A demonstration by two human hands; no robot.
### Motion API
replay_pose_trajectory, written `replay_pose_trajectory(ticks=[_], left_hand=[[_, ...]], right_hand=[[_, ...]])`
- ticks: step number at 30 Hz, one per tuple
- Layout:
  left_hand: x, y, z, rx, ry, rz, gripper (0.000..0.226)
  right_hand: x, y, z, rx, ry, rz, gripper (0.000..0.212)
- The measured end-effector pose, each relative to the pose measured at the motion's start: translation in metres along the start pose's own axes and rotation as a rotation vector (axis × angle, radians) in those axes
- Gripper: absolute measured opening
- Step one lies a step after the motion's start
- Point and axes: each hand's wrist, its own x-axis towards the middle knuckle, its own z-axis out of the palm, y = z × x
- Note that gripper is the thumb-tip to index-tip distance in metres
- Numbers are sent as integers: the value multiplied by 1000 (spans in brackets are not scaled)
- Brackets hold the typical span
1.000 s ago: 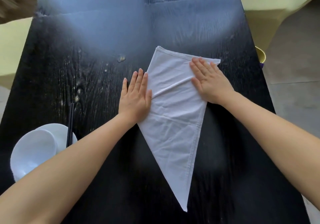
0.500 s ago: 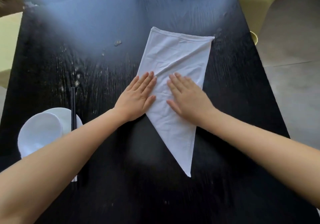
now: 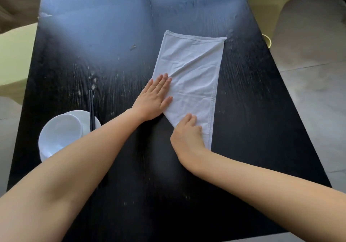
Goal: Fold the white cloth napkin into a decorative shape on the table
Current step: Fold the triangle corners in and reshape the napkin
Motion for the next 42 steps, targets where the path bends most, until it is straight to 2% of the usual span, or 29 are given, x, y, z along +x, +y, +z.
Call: replay_pose_trajectory(ticks=[2,4,7,8,10,12,17,19,20,22,25,30,34,36,39,42], left_hand=[[1,0,0,-2,-2,0,60],[1,-1,0,0,-14,-4,60],[0,-3,-3,-29,-36,2,61],[1,-3,-4,-42,-38,4,61],[1,-3,-6,-73,-41,1,62],[2,-4,-7,-115,-54,-4,64],[3,-10,-17,-260,-121,13,71],[3,-10,-22,-378,-99,15,66],[2,-10,-23,-446,-57,4,61],[0,-7,-23,-560,79,-58,50],[2,-1,-18,-617,243,-202,41],[13,15,-15,-654,477,-352,24],[20,20,-14,-530,597,-502,16],[18,23,-12,-488,600,-598,14],[10,27,-7,-500,598,-688,17],[6,31,-8,-528,601,-753,20]], right_hand=[[-1,0,-2,-40,-53,88,46],[5,0,4,-2,2,144,40],[9,14,-18,-41,-24,112,42],[12,17,-19,-88,-5,47,43],[22,34,-16,27,39,-20,41],[25,60,-27,156,31,20,36],[36,131,-51,252,44,104,26],[50,161,-56,389,60,136,12],[60,175,-55,498,60,149,11],[79,201,-50,803,61,179,14],[106,228,-39,1237,98,242,7],[143,228,-19,1556,190,396,13],[161,216,-10,1557,328,482,20],[166,212,-10,1504,378,487,22],[167,207,-12,1380,415,500,40],[171,202,-7,1281,476,523,43]])
